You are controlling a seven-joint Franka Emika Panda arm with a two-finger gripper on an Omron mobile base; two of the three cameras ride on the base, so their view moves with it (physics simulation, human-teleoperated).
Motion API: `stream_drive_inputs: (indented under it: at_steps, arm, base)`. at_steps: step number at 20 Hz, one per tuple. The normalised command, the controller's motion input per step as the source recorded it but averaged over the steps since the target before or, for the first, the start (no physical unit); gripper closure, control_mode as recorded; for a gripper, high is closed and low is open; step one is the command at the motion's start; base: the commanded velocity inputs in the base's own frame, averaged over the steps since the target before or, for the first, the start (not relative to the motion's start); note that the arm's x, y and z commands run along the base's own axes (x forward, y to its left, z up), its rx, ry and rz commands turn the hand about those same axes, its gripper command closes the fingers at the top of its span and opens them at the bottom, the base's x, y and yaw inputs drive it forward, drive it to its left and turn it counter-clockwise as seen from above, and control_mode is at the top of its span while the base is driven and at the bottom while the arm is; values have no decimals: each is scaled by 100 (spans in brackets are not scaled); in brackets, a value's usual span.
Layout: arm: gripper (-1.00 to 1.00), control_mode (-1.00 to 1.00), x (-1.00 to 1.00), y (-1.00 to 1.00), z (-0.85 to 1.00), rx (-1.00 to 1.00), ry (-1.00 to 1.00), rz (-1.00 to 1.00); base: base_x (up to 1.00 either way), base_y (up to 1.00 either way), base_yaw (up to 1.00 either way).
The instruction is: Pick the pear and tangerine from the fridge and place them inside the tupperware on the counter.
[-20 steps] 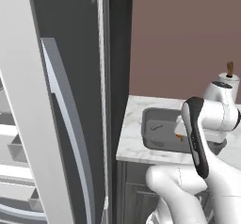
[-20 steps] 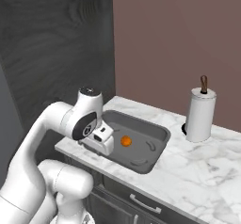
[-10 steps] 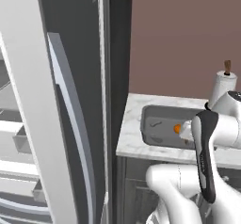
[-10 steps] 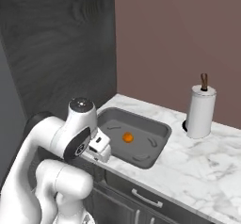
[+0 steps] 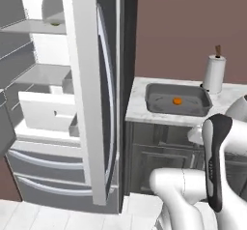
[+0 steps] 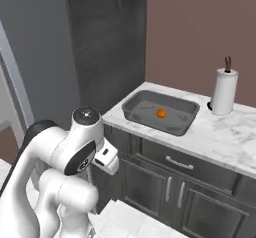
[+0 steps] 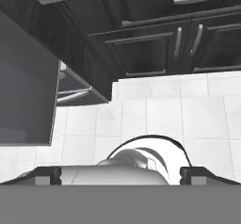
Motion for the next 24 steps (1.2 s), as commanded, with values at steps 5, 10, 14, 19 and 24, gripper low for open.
stream_drive_inputs:
  at_steps: [5, 10, 14, 19, 24]
  arm:
    - [-100, 100, 0, 0, 0, 0, 0, 0]
    - [-100, 100, 0, 0, 0, 0, 0, 0]
    - [-100, 100, 0, 0, 0, 0, 0, 0]
    - [-100, 100, 0, 0, 0, 0, 0, 0]
    - [-100, 100, 0, 0, 0, 0, 0, 0]
  base:
    - [-99, 51, 0]
    - [-74, 79, -11]
    - [-49, 98, -20]
    - [-31, 100, -16]
    - [-2, 100, -11]
